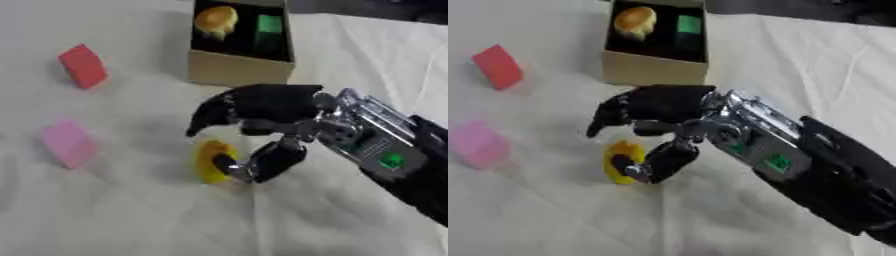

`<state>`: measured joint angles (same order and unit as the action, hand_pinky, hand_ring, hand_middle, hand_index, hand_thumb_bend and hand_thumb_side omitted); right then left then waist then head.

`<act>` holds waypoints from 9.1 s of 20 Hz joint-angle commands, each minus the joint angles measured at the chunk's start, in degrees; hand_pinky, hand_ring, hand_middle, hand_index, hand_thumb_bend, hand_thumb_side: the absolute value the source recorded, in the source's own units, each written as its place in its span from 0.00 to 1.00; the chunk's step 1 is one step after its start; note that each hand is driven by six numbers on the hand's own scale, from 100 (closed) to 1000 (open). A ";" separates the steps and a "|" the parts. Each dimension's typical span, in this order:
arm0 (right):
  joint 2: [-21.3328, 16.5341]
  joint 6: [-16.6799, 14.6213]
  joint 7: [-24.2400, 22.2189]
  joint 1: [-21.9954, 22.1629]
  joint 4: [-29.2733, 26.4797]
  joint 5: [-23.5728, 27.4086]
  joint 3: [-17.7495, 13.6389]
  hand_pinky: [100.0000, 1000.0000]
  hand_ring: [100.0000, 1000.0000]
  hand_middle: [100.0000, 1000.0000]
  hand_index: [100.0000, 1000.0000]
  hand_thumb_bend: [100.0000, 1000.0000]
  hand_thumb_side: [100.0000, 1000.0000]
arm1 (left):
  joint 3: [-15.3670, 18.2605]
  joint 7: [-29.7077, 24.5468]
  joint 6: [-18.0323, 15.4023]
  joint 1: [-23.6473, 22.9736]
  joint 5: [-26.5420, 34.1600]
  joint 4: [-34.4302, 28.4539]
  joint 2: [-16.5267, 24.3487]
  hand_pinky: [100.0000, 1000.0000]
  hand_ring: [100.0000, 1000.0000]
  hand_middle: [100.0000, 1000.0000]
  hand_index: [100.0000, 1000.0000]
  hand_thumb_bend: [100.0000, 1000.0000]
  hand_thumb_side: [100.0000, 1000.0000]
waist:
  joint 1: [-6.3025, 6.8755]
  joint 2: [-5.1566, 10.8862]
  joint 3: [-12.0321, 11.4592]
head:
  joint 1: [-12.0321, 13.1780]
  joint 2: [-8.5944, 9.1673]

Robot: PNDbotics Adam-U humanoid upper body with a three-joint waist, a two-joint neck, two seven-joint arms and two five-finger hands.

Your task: Pick up objects on the table and place them in the box.

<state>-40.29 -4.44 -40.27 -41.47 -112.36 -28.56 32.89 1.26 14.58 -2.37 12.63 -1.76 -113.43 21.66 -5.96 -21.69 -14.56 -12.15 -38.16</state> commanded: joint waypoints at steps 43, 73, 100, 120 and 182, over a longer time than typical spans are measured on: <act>4.86 -2.92 24.40 -1.01 19.03 -13.33 0.40 0.51 0.36 0.14 0.31 0.00 0.00 | 0.32 -0.67 0.05 0.66 0.59 -1.16 0.22 0.93 0.66 0.57 0.77 0.00 0.60 | 0.61 0.64 -0.70 | -0.96 1.39; -4.33 8.38 33.44 -16.33 26.83 3.92 -18.07 0.58 0.40 0.20 0.34 0.00 0.00 | 0.20 -1.00 -0.07 1.07 -0.07 -1.16 2.18 0.93 0.66 0.57 0.77 0.00 0.60 | -1.86 -0.41 -1.58 | -1.44 2.74; -2.22 2.85 24.15 -15.39 36.95 -6.80 -19.68 0.90 0.92 0.86 0.91 0.00 0.44 | 0.26 -1.16 -0.15 1.34 -0.12 -1.16 2.28 0.93 0.67 0.57 0.77 0.00 0.60 | -1.75 -0.02 -1.97 | -4.47 2.39; -0.40 3.19 20.07 -15.67 40.50 -5.66 -19.50 0.97 0.97 0.91 0.93 0.00 0.09 | -0.10 -1.81 -0.02 2.11 0.13 -1.16 1.87 0.93 0.67 0.57 0.77 0.00 0.59 | -1.87 1.16 -2.45 | -5.92 2.55; -13.68 -4.53 31.15 5.08 12.07 22.03 -37.12 0.72 0.68 0.64 0.78 0.00 0.63 | 1.90 0.22 -0.70 3.42 -9.50 -1.16 18.18 0.88 0.75 0.69 0.83 0.18 0.43 | 3.19 2.17 9.30 | 7.02 -0.07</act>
<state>-52.97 -8.54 -10.21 -35.87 -98.05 -7.74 -1.91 2.51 15.07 -2.87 15.43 -10.23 -113.46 36.62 -2.84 -20.49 -4.93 -5.82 -38.58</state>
